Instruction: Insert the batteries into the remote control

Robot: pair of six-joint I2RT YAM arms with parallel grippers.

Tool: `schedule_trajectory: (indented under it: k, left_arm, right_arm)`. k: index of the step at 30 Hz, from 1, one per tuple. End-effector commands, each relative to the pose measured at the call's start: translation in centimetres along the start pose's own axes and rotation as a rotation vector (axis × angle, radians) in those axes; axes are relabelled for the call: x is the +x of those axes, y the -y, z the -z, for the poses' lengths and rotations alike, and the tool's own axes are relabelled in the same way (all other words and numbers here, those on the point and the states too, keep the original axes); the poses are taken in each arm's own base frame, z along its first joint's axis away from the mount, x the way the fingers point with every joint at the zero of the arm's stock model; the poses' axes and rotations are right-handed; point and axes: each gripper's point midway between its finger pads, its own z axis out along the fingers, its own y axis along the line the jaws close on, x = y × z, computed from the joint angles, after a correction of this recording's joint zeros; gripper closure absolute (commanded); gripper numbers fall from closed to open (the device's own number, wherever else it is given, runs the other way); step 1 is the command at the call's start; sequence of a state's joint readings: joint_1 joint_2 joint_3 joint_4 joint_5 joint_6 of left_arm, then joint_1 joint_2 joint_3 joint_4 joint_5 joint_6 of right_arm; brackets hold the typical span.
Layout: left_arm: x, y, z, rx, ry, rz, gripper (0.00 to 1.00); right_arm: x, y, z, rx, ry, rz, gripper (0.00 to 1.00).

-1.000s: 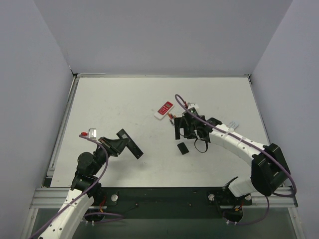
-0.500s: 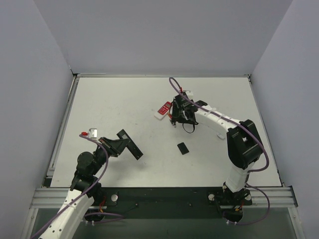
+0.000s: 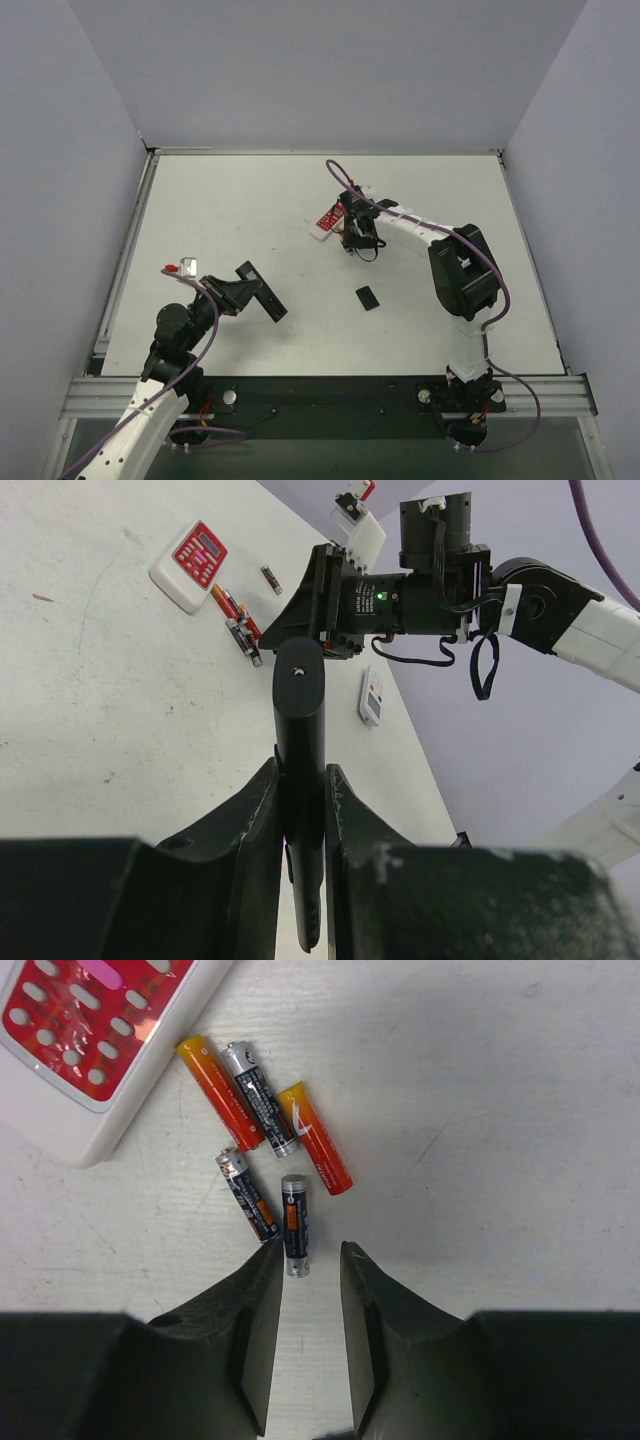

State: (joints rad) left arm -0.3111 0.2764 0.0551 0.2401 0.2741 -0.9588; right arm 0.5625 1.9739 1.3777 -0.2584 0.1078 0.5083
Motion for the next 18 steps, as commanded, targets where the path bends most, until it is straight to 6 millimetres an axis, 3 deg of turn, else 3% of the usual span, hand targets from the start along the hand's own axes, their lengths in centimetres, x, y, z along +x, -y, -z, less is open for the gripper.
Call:
schedule_trajectory:
  k: [1,18]
  left_arm:
    - [-1.6,2.8,0.0,0.083,0.035,-0.031,1.00]
    - [-1.7,2.7,0.0,0.080,0.042,-0.022,1.00]
  right_arm:
    - [-0.8,0.4,-0.2,0.027,0.005,0.010,0.76]
    - [0.9,0.5,-1.4,0.029,-0.048,0.034,0.83]
